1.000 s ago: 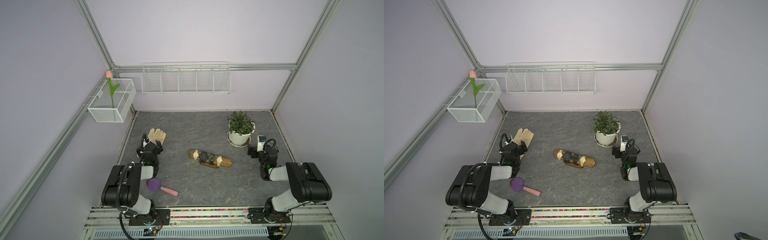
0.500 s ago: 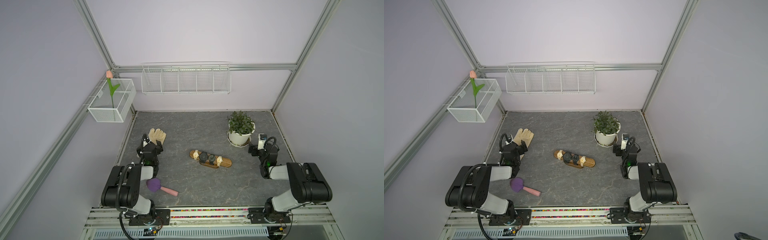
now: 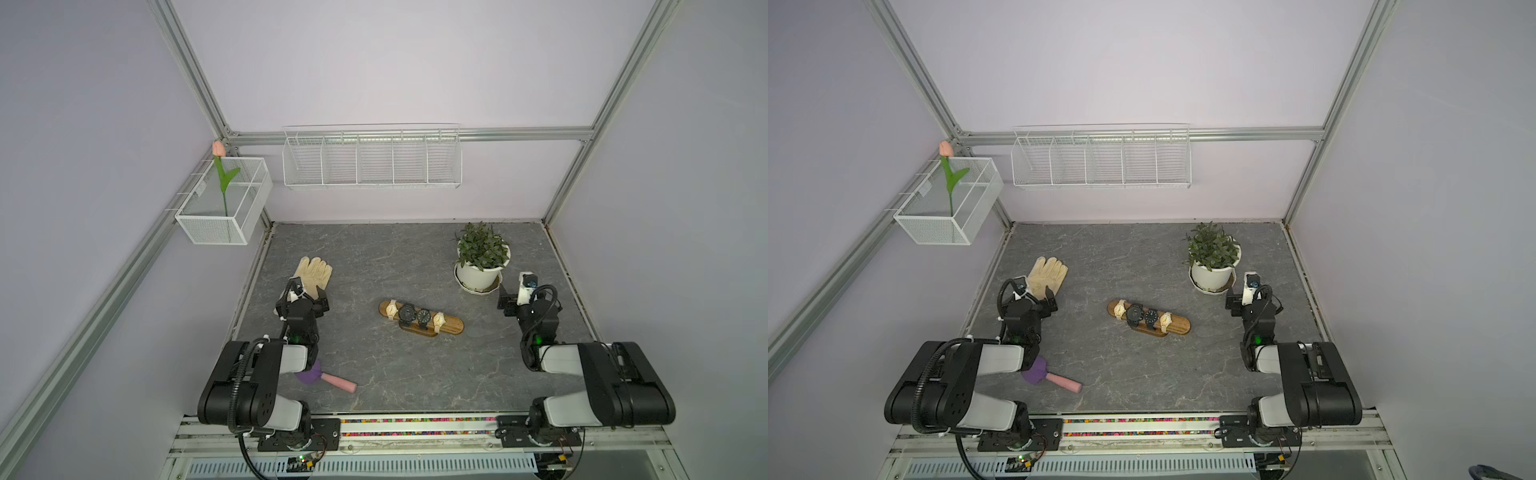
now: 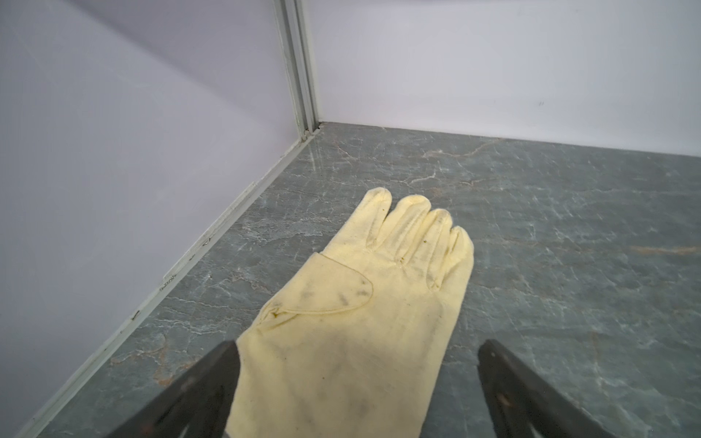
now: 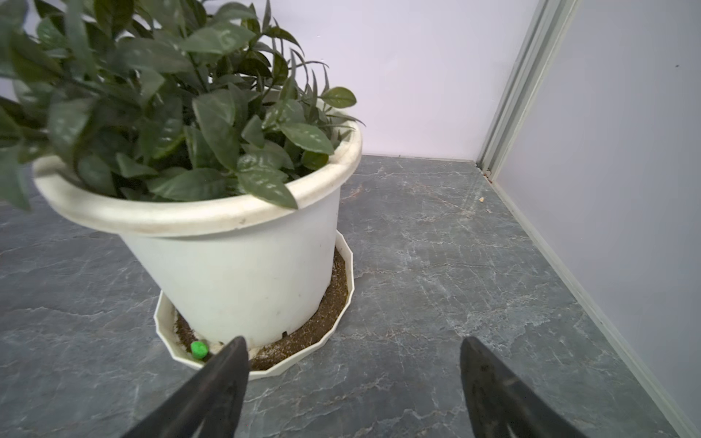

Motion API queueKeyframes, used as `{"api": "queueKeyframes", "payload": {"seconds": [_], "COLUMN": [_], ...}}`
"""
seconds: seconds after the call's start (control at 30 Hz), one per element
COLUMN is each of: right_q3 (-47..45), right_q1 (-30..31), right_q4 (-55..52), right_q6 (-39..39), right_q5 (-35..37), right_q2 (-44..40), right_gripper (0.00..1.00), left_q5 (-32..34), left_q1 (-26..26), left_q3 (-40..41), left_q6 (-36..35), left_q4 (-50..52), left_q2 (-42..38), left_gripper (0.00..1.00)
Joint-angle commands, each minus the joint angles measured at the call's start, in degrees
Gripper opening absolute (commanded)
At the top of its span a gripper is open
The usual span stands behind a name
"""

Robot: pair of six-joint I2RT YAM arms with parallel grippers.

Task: Place watch on stand
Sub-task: Reset both arms

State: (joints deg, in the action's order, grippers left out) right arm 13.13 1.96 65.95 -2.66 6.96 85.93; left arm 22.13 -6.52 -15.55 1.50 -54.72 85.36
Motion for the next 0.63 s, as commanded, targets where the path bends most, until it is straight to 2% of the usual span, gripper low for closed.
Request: {"api": "queueKeyframes", "payload": {"seconds": [0.0, 0.03, 0.07, 0.1, 0.13, 0.17, 0.27, 0.33, 0.4, 0.43, 0.47, 0.53, 0.6], "right_q3": [1.8, 4.1, 4.9, 4.7, 4.2, 4.2, 2.9, 3.1, 5.1, 7.6, 8.7, 7.7, 7.1], "right_q1": [0.3, -0.1, -0.4, -0.5, -0.5, -0.5, -0.3, -0.2, -0.2, -1.0, -3.3, -3.7, -3.5], "right_q4": [-1.1, -10.2, -8.4, -3.9, -4.7, -7.6, -1.8, -4.2, -6.3, -12.4, -14.8, -11.0, -11.6], "right_q6": [-1.3, -0.7, -1.4, -1.9, -1.6, -0.9, -1.4, -1.6, -1.5, -0.4, 1.2, 1.4, 0.8], "right_q5": [0.6, -0.1, -2.8, -3.9, -2.8, -1.7, -1.8, -2.0, -1.9, -2.4, -6.3, -6.9, -7.5], "right_q2": [3.0, -0.1, 1.8, 4.2, 3.2, 1.6, 3.5, 2.3, 3.6, 2.9, 2.5, 3.4, 2.5], "right_gripper": [0.88, 0.89, 0.89, 0.88, 0.88, 0.89, 0.89, 0.89, 0.89, 0.89, 0.89, 0.88, 0.89], "left_q5": [1.2, 0.4, -0.1, 0.9, 1.6, 1.6, 1.6, 1.6, 1.7, 1.6, 1.6, 1.7, 1.7], "left_q1": [0.8, 0.9, 1.4, 1.4, 1.4, 1.4, 1.4, 1.4, 1.4, 1.4, 1.4, 1.4, 1.4], "left_q3": [-6.4, -9.0, -8.4, -7.1, -6.4, -6.5, -8.7, -8.0, -8.3, -8.7, -8.5, -8.5, -8.5], "left_q6": [0.7, 1.9, 2.4, 2.0, 2.0, 2.0, 3.2, 2.4, 2.8, 3.0, 3.0, 3.0, 3.0], "left_q4": [1.9, 9.9, 9.9, 5.2, 2.0, 2.5, 10.4, 7.5, 8.7, 9.9, 9.2, 9.6, 9.4], "left_q2": [3.5, 1.5, 1.0, 2.3, 3.3, 3.3, 1.0, 2.0, 1.7, 1.3, 1.5, 1.4, 1.4], "left_gripper": [0.99, 0.99, 1.00, 0.99, 0.99, 0.99, 0.99, 0.99, 0.99, 0.99, 0.99, 0.99, 0.99]}}
